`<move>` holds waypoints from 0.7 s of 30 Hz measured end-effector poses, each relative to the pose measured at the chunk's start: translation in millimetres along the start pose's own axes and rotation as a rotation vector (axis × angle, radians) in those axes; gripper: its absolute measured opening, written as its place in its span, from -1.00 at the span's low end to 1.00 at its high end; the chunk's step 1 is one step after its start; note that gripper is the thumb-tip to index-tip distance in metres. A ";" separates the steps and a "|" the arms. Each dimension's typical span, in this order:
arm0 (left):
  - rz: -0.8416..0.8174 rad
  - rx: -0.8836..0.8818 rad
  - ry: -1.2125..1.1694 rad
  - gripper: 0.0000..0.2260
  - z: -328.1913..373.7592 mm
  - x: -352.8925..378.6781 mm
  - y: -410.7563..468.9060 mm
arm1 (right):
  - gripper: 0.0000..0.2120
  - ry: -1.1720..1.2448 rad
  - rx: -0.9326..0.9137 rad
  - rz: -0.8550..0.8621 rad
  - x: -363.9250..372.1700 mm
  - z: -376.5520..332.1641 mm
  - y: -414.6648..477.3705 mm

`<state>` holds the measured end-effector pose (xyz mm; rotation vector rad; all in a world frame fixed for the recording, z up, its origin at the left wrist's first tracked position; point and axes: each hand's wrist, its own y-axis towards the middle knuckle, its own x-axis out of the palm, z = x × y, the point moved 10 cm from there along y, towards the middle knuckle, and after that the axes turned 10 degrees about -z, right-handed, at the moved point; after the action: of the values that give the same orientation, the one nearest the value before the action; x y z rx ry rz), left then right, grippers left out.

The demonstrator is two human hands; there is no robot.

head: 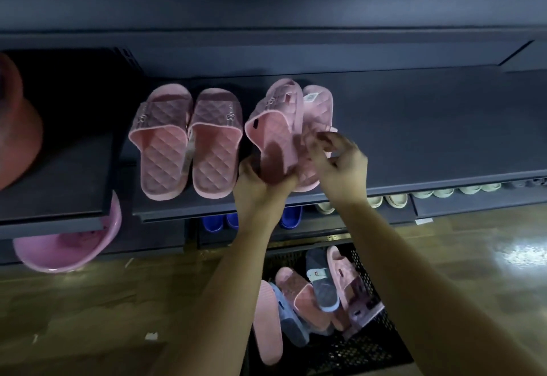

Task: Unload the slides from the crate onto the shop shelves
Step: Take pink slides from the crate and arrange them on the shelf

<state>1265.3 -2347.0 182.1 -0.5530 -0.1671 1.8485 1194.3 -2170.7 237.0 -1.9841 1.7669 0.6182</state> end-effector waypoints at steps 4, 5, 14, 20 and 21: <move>0.119 0.105 0.065 -0.31 20.9 15.2 -20.7 | -0.71 0.164 0.034 -0.163 -0.9 -7.7 6.9; 0.123 0.171 0.111 -0.31 27.9 22.2 -26.1 | -0.70 0.169 0.034 -0.166 -6.1 -5.8 10.8; 0.258 0.032 0.301 -0.46 8.5 54.1 -26.3 | -0.69 0.316 0.088 -0.055 -96.9 42.1 45.3; 0.198 -0.160 0.345 -0.49 -11.3 45.9 -2.0 | -0.73 0.405 0.168 -0.006 -119.2 87.6 29.7; 0.165 -0.120 0.352 -0.55 -9.8 43.1 4.1 | -0.74 0.447 0.187 0.003 -119.9 96.7 26.1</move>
<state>1255.6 -2310.1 159.5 -0.9907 0.0042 1.8743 1151.3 -2020.9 226.7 -2.0987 1.9891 -0.0023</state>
